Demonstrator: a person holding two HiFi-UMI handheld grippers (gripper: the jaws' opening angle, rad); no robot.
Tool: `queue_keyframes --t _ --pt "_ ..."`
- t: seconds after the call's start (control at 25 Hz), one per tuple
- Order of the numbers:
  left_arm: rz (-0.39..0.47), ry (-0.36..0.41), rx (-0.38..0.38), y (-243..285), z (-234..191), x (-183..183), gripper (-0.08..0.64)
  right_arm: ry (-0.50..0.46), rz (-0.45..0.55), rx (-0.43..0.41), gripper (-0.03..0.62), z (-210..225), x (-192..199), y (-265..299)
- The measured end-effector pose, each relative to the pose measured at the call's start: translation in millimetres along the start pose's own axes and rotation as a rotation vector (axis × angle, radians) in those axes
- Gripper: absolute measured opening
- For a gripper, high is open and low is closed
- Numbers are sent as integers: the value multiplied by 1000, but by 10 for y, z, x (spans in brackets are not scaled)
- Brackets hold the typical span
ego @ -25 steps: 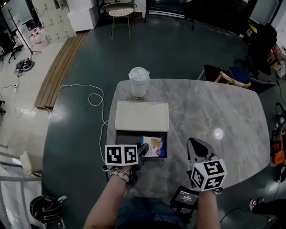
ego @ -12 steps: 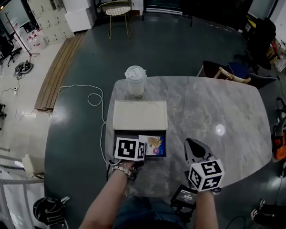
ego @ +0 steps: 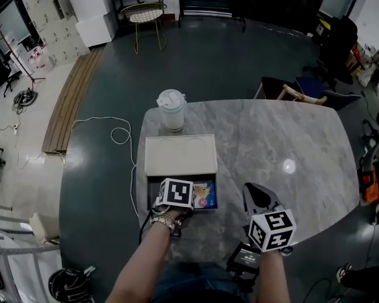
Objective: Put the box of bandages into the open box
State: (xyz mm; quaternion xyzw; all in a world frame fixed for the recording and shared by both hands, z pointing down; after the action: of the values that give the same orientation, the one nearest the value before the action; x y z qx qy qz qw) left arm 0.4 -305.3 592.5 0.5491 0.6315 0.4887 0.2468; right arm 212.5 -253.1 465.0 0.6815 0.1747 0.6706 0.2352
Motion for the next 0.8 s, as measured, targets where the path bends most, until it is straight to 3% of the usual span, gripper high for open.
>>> queue_keyframes --t 0.12,0.28,0.44,0.8 --pt "-22 24 -35 45 18 -32 158 5 -2 12 26 10 -5 10" --pt "9 -37 16 20 -41 -26 164 1 5 29 26 24 -57 -17" --pt "76 -117 95 -88 -71 -46 212 -12 15 43 26 44 -143 -34" --pt "267 -195 184 -599 -241 -112 192 -48 69 52 26 63 -375 -18"
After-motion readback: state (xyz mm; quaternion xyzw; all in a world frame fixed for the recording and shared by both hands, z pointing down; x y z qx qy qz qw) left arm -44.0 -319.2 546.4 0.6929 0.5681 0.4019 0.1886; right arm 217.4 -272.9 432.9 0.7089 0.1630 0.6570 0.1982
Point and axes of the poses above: the fingertips, and each gripper's own axes: y forward along the fingers, z to its right, x out of its underside, the point moved 6 cm from there along -y, backward along the fingers, and after that the axes turned 11 degrees about x, right-handed, at the moved point
